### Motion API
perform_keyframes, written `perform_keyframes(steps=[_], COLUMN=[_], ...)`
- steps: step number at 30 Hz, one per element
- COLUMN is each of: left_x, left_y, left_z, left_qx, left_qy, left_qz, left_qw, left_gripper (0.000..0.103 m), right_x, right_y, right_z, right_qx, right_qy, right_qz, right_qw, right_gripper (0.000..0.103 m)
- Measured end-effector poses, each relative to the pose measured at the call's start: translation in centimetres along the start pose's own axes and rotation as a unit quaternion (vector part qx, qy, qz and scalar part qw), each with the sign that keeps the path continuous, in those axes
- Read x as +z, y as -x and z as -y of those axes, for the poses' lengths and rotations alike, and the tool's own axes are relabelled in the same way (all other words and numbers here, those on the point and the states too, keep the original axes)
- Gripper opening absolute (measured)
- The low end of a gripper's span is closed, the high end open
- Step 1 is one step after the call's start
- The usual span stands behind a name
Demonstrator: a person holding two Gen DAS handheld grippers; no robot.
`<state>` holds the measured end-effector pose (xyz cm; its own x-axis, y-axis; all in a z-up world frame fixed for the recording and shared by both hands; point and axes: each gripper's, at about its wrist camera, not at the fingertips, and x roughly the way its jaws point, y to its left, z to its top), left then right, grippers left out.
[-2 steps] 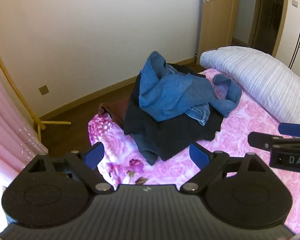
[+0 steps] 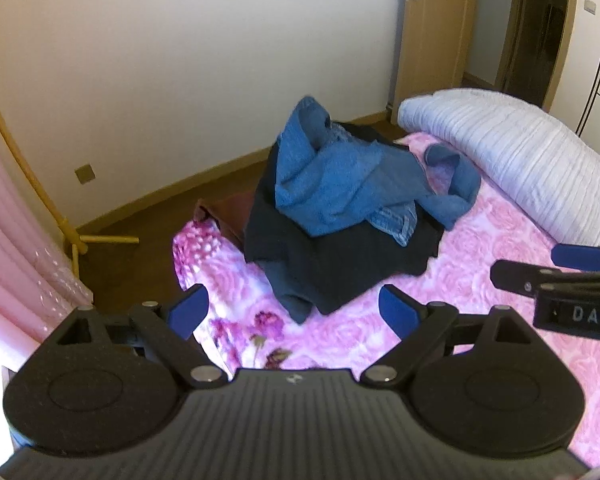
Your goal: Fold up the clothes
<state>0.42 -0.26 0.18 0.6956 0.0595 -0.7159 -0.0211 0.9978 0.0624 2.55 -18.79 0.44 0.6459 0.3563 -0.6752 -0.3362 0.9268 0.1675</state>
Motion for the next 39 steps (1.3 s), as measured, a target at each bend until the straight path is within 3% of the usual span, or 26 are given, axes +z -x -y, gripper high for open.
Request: perform_keyframes(steps=[5,8,12,22,39], left_x=[-0.4,-0.9,0.9,2.1,2.3], left_y=[-0.3,-1.4,-3.4,-4.7,-5.4], left_z=[-0.5,-1.1,-1.2,-1.4,-1.3], left_qx=[-0.018,-0.023,-0.026,-0.033,-0.029], left_qy=[0.014,0.014,-0.002,-0.010,0.005], left_qz=[0.019,0.007,-0.019,-0.023,-0.033], left_qw=[0.9995,0.9996,0.9995,0.9991,0.9990], left_gripper=[0.090,0.090,0.090,0.090,0.090], right_x=[1.2,0.3,0.9,2.0,3.0], right_y=[-0.4,-1.2,-1.8,-3.0,-4.0], right_z=[0.0,-0.1,0.7,0.4,0.2], right_qx=[-0.012,-0.017,-0.019,-0.046,-0.051], right_qy=[-0.001,0.002,-0.007,0.019,0.048], right_qz=[-0.011,-0.001,-0.008,-0.018,-0.031], right_qw=[1.000,1.000,1.000,0.999,0.997], right_gripper=[0.081,0.081,0.081,0.081,0.081])
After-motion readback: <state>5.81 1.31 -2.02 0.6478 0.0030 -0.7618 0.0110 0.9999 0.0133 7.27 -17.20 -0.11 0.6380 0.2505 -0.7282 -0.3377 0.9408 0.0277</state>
